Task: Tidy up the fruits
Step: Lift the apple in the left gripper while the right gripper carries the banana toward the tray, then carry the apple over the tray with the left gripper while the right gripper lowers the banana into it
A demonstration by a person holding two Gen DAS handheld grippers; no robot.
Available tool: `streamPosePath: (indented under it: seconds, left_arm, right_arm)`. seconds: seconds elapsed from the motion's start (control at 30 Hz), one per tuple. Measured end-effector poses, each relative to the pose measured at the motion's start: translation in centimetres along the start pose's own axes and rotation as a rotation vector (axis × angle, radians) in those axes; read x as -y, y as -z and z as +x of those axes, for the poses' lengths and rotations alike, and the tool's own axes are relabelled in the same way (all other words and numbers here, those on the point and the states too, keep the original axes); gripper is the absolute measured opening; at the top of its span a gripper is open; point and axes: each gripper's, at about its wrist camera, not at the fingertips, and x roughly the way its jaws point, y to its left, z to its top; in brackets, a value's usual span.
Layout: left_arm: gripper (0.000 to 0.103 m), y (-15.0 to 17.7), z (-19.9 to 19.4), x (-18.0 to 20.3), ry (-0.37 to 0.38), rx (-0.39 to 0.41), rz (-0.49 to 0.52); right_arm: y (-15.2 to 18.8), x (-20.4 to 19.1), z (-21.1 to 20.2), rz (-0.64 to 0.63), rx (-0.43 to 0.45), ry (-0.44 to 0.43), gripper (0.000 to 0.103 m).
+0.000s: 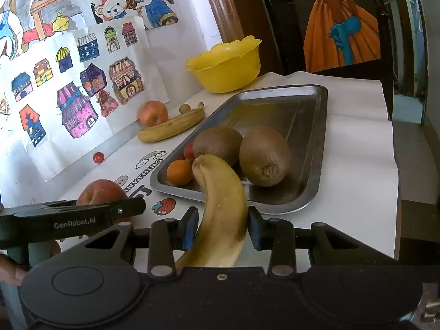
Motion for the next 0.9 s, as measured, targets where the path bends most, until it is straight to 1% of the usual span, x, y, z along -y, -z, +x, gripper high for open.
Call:
streamPosePath:
  seconds: [0.1, 0.2, 0.4, 0.57, 0.77, 0.9]
  left_arm:
    - [0.074, 0.1, -0.2, 0.5, 0.033, -0.001, -0.006]
    - [0.074, 0.0, -0.2, 1.2, 0.053, 0.004, -0.007]
    - [0.074, -1.0, -0.7, 1.7, 0.065, 0.03, -0.01]
    - [0.074, -1.9, -0.9, 2.1, 0.066, 0.053, -0.005]
    - [0.074, -3.4, -0.7, 2.7, 0.069, 0.082, 0.009]
    - [0.074, -4.8, -0.2, 3.0, 0.07, 0.102, 0.013]
  right_arm:
    - [0.0, -0.1, -0.5, -0.006, 0.02, -0.007, 0.036]
    - [0.1, 0.0, -0.7, -0.009, 0.021, -0.013, 0.036]
    - [-0.1, 0.4, -1.5, -0.005, 0.032, -0.02, 0.036]
    - [-0.6, 0.6, -2.5, 0.004, 0.061, -0.038, 0.036]
    - [-2.0, 0.8, -3.3, -0.005, 0.106, -0.048, 0.036]
    - [-4.2, 1.1, -3.6, -0.014, 0.161, -0.055, 0.036]
